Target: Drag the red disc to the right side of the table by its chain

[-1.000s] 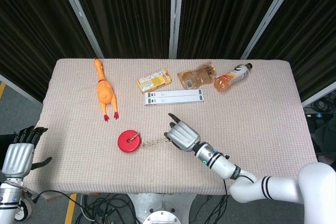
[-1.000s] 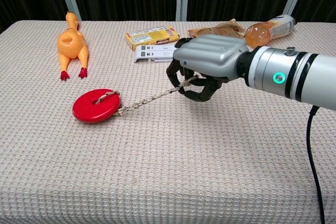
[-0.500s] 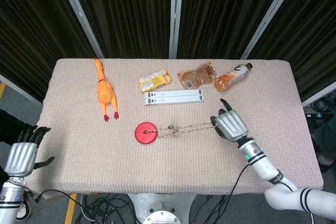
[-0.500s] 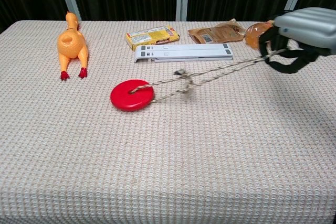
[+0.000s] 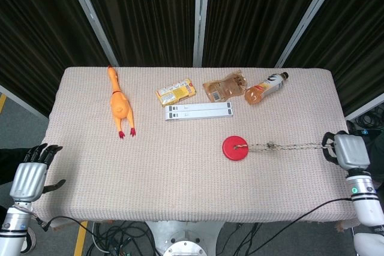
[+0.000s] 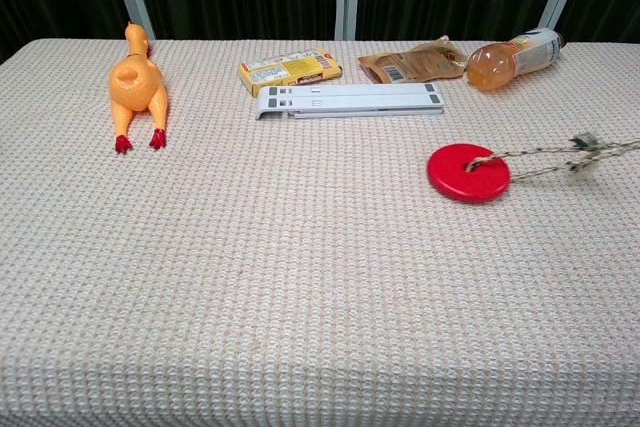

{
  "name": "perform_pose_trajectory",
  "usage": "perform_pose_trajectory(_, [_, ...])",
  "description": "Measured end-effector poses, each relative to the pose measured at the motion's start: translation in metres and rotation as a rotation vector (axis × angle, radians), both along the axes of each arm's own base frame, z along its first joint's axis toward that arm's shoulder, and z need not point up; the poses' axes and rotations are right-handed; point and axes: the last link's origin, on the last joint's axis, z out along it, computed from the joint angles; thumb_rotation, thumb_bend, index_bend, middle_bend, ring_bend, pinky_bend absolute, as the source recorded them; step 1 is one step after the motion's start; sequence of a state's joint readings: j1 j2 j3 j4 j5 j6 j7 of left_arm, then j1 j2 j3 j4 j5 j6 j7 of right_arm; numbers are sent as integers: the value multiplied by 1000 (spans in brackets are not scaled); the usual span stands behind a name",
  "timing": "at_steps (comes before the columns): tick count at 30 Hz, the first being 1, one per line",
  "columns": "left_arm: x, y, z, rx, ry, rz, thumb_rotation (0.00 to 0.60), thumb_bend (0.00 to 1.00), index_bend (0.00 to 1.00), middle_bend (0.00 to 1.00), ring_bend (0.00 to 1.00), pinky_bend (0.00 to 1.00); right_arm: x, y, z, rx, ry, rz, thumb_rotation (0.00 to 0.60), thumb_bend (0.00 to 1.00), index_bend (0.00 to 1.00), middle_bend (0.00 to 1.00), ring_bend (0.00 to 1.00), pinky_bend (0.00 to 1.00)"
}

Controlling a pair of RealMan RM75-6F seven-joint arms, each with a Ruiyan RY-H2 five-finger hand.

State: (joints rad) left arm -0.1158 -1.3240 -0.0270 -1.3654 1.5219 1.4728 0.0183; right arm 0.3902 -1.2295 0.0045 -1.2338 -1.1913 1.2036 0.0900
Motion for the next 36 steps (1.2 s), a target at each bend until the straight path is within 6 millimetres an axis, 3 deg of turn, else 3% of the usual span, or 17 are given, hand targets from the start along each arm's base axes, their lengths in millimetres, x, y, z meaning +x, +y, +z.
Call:
perform_pose_trajectory(10, [1,1,-1,-4,2,2,600,21,192,172,97,145,-46,12,46,-184,11,-131,600,510,1000,960,391,0])
perform_pose_trajectory(15, [2,1,-2,-6,2,1,600,21,192,172,97,145,-50,11,52,-260,0,-140,600,513,1000,959,393,0])
perform_pose_trajectory(19, [2,1,-2,-8,4,2,600,21,192,172,97,146,-39,4,47,-265,-16,-95,600,516,1000,959,408,0])
perform_pose_trajectory(23, [3,2,-3,-7,3,-3,600,22,192,172,97,145,-7,-6,28,-212,-66,16,600,515,1000,959,408,0])
perform_pose_trajectory(30, [3,2,-2,-7,4,-1,600,21,192,172,97,145,101,-23,-20,-97,-181,326,600,516,1000,959,408,0])
perform_pose_trajectory(33, [3,2,-3,-8,2,1,600,21,192,173,97,145,137,-29,-38,-77,-181,418,600,519,985,957,407,0])
perform_pose_trajectory(34, [2,2,-4,-9,3,1,600,21,192,173,97,146,145,-30,-44,-72,-182,433,600,495,931,920,387,0])
perform_pose_trajectory(35, [2,2,-4,-9,3,2,600,21,192,173,97,145,151,-31,-51,-63,-182,439,600,410,775,788,307,0])
perform_pose_trajectory(36, [2,2,-3,-9,3,3,600,21,192,172,96,145,155,-30,-59,-41,-180,435,600,284,515,564,186,0])
